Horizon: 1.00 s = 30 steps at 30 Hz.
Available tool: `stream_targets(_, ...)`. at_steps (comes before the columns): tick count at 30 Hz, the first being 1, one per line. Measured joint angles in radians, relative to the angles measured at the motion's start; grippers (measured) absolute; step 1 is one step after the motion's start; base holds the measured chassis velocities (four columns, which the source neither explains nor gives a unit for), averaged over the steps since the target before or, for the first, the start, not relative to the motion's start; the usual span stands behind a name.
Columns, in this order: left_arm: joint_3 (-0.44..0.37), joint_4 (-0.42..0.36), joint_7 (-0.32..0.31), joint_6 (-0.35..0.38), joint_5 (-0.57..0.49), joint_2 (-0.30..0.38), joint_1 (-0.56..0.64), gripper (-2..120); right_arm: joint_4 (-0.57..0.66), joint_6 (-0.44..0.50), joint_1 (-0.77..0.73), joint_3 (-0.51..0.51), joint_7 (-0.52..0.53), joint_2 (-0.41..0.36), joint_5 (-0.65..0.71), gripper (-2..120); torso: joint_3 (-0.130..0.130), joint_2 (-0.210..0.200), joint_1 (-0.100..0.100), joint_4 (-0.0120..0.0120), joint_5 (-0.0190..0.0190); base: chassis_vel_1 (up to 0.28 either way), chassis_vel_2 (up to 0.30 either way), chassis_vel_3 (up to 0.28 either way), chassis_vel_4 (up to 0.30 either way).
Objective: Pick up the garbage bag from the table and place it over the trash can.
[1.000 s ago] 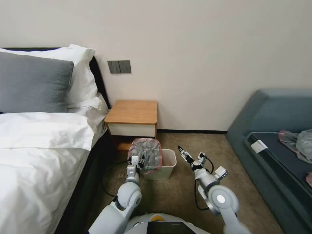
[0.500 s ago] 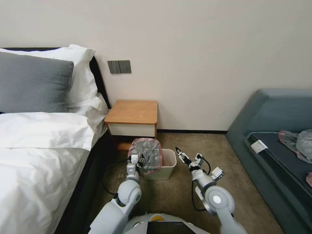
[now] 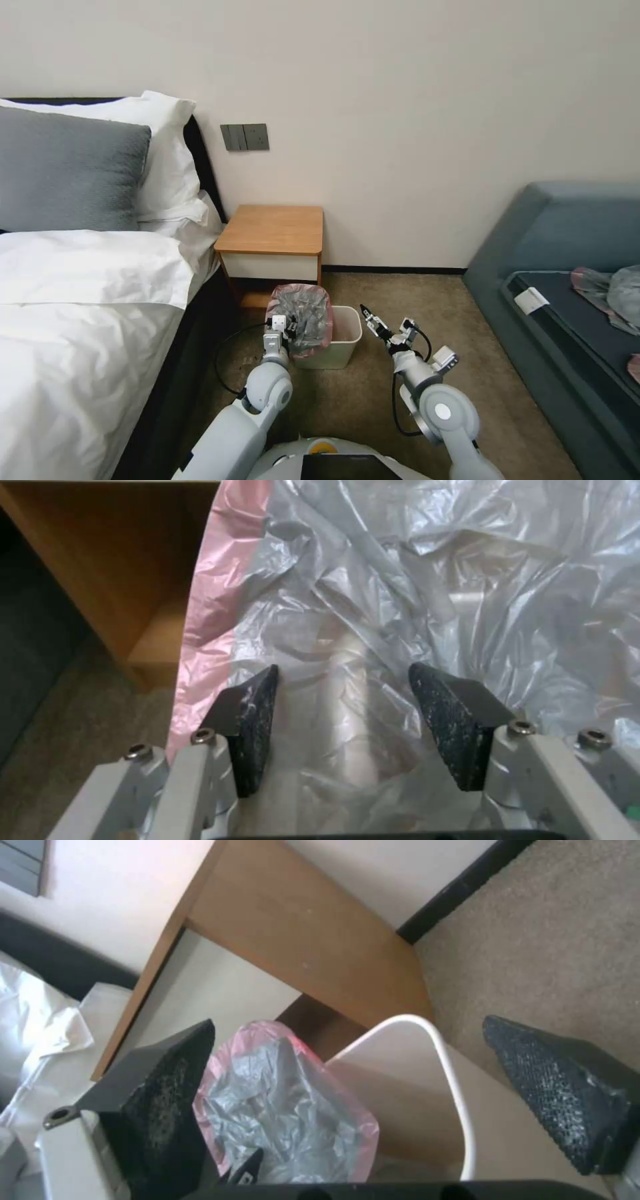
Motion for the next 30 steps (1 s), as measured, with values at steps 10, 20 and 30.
stream_targets(10,0.009,0.027,-0.001,0.009,-0.008,-0.005,-0.022,54,-0.01,0.005,0.001,0.002,-0.004,0.001,-0.003,100,0.0,0.0,0.0,0.0,0.0,0.0,0.0,0.0,0.0)
stream_targets(20,0.009,0.038,-0.01,0.039,-0.046,-0.006,-0.027,52,-0.022,0.01,0.005,-0.002,-0.011,0.002,-0.011,100,0.0,0.0,0.0,0.0,0.0,0.0,0.0,0.0,0.0)
stream_targets(30,-0.006,0.056,-0.018,0.047,-0.064,-0.01,-0.03,50,-0.027,0.014,0.007,-0.01,-0.017,0.002,-0.02,100,0.0,0.0,0.0,0.0,0.0003,0.0,0.0,0.0,0.0)
